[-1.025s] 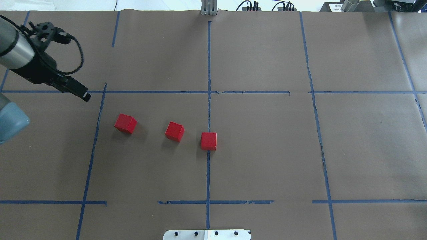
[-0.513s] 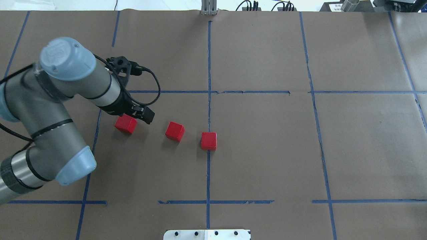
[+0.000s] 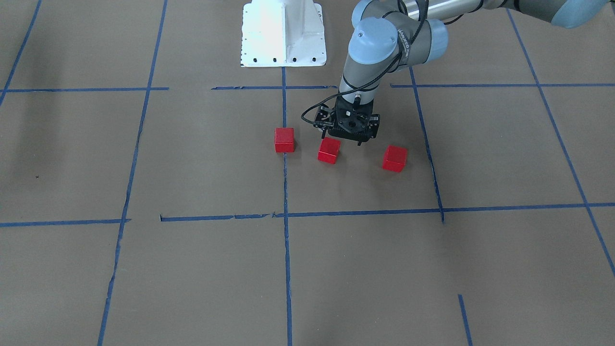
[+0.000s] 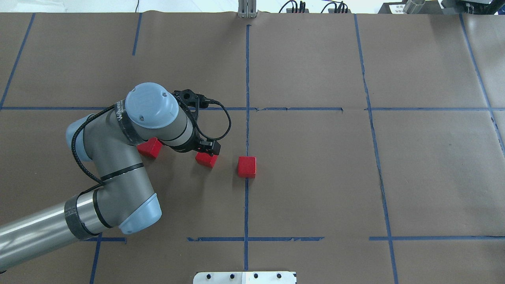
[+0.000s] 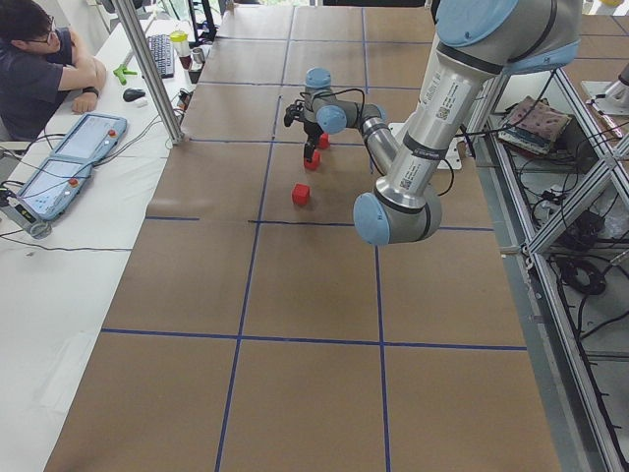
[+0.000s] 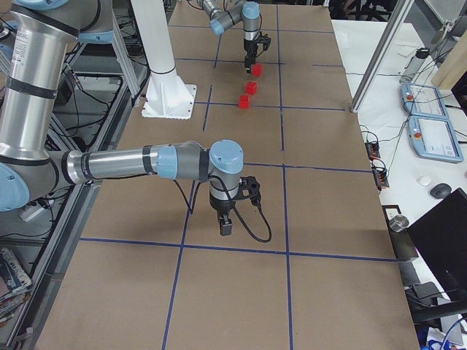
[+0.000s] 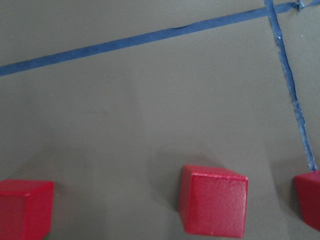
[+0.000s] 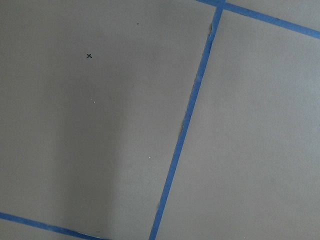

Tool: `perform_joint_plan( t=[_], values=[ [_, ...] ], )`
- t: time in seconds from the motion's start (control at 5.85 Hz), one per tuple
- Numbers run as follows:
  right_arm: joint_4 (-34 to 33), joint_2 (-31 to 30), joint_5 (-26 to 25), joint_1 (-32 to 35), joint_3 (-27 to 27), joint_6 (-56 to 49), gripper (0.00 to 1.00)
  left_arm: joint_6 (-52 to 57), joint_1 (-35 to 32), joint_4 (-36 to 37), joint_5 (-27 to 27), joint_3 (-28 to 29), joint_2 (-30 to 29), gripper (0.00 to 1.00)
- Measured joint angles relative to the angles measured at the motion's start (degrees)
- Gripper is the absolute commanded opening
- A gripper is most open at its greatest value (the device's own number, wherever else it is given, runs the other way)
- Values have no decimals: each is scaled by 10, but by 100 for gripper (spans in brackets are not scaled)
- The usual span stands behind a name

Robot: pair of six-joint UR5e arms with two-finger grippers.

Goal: Form red blocks into L shape at center
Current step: 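Lower the left gripper and close it on that red cube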

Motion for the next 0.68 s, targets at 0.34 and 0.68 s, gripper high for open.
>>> perform_joint_plan(
  t=[0.34,0.68],
  values=[
    [0,0,0,1,-1,0,100,-11,4,-31,1,38,-13,100],
    [0,0,-1,1,-1,0,100,-12,8,-34,1,68,-29,88]
  ],
)
